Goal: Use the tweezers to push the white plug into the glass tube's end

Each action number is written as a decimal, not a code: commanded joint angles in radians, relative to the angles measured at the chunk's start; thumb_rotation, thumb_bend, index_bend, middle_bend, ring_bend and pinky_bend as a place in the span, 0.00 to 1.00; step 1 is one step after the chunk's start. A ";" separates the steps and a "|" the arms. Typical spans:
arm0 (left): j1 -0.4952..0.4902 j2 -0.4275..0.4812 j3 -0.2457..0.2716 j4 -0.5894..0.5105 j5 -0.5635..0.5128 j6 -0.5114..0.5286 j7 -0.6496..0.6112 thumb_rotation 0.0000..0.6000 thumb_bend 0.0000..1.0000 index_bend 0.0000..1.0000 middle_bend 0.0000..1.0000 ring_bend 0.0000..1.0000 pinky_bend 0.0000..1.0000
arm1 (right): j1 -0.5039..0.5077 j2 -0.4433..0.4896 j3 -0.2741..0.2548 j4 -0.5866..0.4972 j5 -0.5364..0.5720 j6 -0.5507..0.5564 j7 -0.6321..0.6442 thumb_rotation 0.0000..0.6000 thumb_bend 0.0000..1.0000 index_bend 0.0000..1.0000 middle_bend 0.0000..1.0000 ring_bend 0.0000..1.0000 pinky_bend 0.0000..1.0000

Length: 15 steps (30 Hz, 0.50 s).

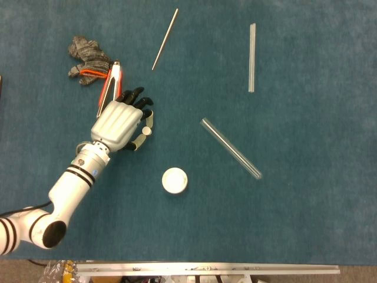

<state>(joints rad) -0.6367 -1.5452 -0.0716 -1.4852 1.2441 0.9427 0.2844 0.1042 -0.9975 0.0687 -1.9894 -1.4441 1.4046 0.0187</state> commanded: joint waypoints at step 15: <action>-0.003 0.245 0.005 -0.240 0.147 0.041 -0.075 1.00 0.36 0.48 0.22 0.04 0.08 | 0.150 -0.129 0.070 -0.155 0.134 -0.114 -0.413 1.00 0.16 0.25 0.17 0.04 0.22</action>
<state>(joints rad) -0.6402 -1.3075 -0.0669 -1.7182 1.3865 0.9783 0.2146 0.2270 -1.1001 0.1256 -2.1233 -1.3478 1.3174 -0.3574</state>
